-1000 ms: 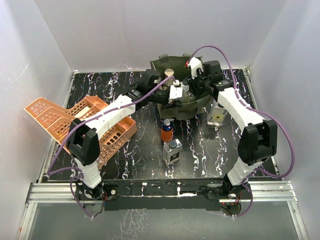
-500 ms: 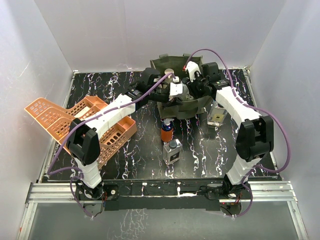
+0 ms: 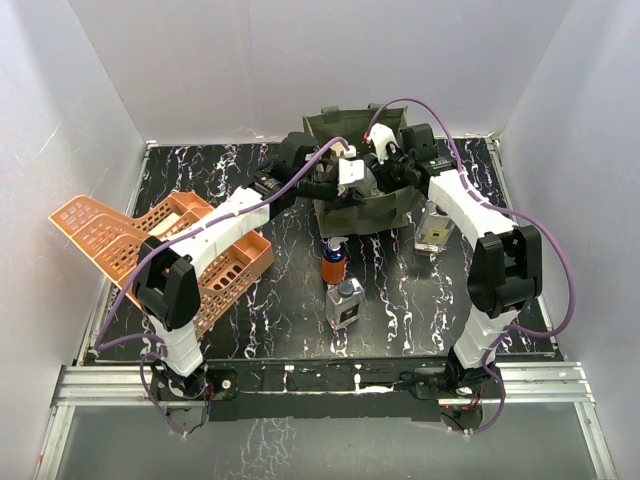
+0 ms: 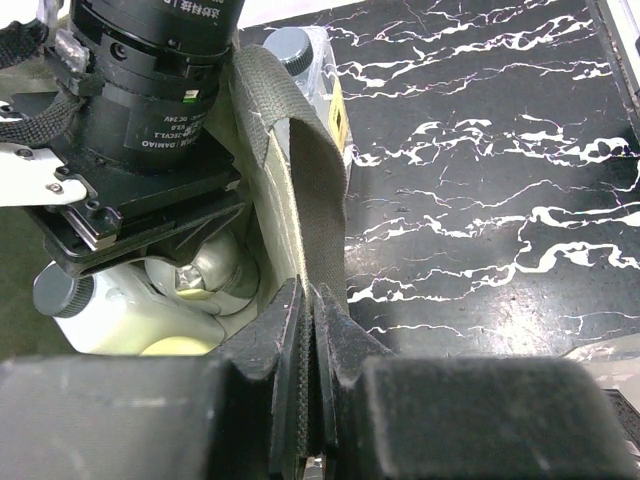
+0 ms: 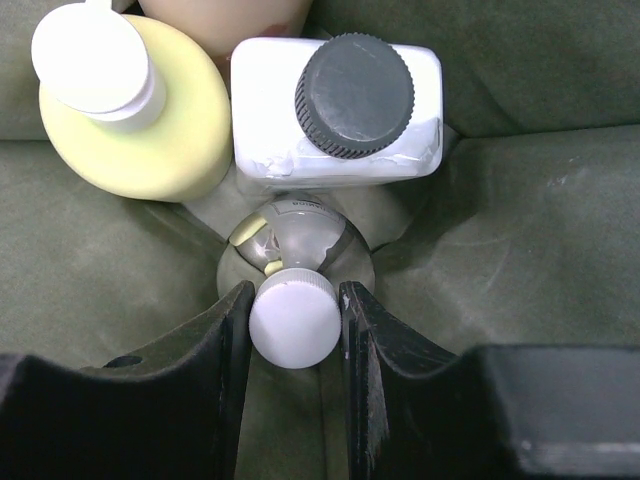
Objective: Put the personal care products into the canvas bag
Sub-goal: Place the care product in the canvas bag.
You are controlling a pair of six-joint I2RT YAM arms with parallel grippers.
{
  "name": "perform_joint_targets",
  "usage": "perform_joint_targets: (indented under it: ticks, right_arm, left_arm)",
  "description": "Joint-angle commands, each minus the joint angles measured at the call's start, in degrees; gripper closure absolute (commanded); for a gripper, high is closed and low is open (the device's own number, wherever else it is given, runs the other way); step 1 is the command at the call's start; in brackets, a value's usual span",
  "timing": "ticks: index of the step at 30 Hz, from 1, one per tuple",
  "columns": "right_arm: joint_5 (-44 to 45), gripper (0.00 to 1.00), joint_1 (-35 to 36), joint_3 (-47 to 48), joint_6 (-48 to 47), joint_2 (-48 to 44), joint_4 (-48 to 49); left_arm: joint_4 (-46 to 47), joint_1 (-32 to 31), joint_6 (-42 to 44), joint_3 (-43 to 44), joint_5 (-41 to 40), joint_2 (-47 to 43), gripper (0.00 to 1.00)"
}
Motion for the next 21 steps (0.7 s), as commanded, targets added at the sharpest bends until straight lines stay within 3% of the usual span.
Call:
perform_joint_targets:
  ticks: [1, 11, 21]
  right_arm:
    - [1.0, 0.89, -0.6, 1.0, -2.0, 0.9, -1.3]
    - [1.2, 0.85, -0.7, 1.6, -3.2, 2.1, -2.4]
    - [-3.2, 0.63, -0.6, 8.9, -1.1, 2.7, -8.2]
  left_arm:
    - [3.4, -0.2, -2.7, 3.7, 5.2, -2.4, 1.00]
    - [3.3, 0.2, -3.6, 3.7, 5.8, -2.7, 1.00]
    - [-0.8, 0.2, 3.3, -1.1, 5.1, -2.3, 1.00]
